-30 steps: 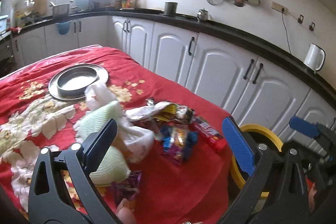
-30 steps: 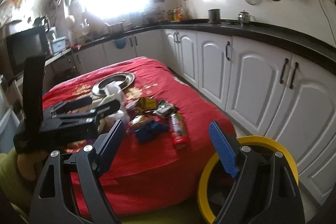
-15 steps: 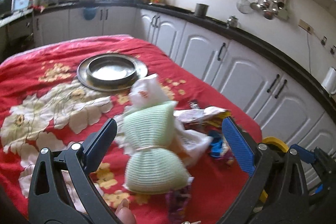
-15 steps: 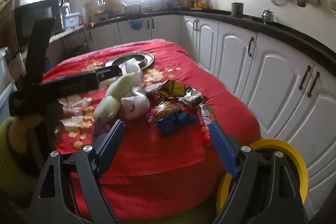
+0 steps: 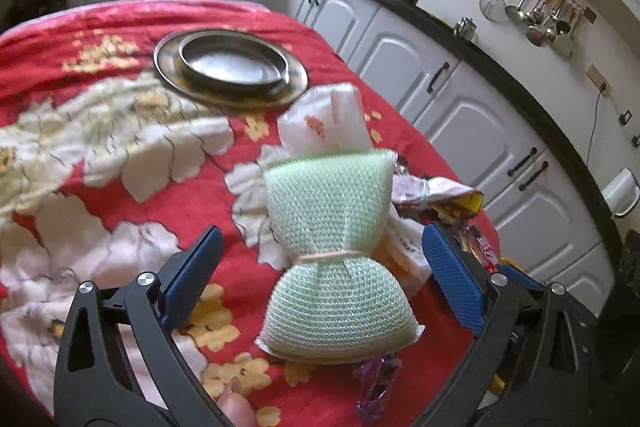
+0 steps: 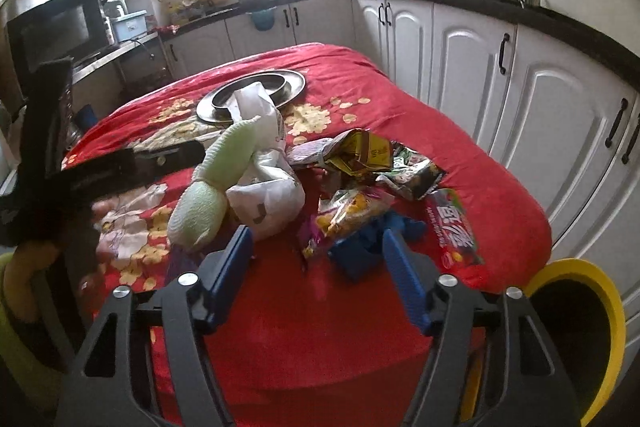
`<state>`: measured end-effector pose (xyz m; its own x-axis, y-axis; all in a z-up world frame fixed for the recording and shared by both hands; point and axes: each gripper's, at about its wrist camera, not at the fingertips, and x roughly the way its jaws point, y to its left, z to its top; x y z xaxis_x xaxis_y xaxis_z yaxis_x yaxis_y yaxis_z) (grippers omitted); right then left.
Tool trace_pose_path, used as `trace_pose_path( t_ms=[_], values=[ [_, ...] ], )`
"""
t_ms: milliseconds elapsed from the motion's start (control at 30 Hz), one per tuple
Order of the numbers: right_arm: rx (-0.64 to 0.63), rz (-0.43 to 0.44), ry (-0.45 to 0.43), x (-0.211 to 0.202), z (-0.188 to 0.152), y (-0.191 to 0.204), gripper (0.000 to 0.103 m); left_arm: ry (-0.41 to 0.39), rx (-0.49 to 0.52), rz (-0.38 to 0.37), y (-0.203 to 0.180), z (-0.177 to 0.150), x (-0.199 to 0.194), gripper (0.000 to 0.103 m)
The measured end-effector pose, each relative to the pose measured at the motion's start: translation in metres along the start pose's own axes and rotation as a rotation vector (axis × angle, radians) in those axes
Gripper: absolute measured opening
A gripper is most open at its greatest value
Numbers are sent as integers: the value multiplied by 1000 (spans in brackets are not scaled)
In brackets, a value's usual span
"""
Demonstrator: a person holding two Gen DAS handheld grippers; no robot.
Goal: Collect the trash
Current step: 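Grasp the green mesh sponge with the left tool while the right tool grasps a snack wrapper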
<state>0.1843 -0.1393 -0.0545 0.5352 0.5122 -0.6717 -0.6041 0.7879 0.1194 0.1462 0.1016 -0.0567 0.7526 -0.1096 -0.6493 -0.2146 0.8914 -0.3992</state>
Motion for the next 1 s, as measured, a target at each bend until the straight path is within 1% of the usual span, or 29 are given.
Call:
trace_pose_path(
  t_ms=[67,167,233,333,433,467,500,600,700,800,900,1000],
  values=[
    [14,-3,21,10,2,-2,56,20,0,-9,-1,-2,5,91],
    [28,3,48,21,3,-6,42,37,6,-15,-4,-5,10,90],
    [38,11,63,25,2,-9,27,52,7,-18,-4,-6,15,90],
    [53,25,62,23,-1,-15,23,71,-2,-20,-2,-10,21,89],
    [60,42,54,18,-2,-17,17,95,-22,-19,2,-12,26,81],
    [60,48,51,15,-1,-17,17,99,-28,-20,3,-12,27,80],
    [60,53,44,12,-1,-17,17,102,-33,-23,5,-12,27,76],
    [59,68,33,4,1,-16,17,106,-43,-39,8,-11,25,62],
    [54,79,25,-3,1,-16,17,113,-61,-61,12,-11,23,59],
    [62,94,21,-12,1,-16,17,104,-71,-67,14,-10,19,56],
    [61,99,16,-18,2,-17,17,86,-75,-72,16,-7,12,56],
    [59,107,8,-23,2,-16,17,49,-73,-67,18,-1,-1,55]
  ],
)
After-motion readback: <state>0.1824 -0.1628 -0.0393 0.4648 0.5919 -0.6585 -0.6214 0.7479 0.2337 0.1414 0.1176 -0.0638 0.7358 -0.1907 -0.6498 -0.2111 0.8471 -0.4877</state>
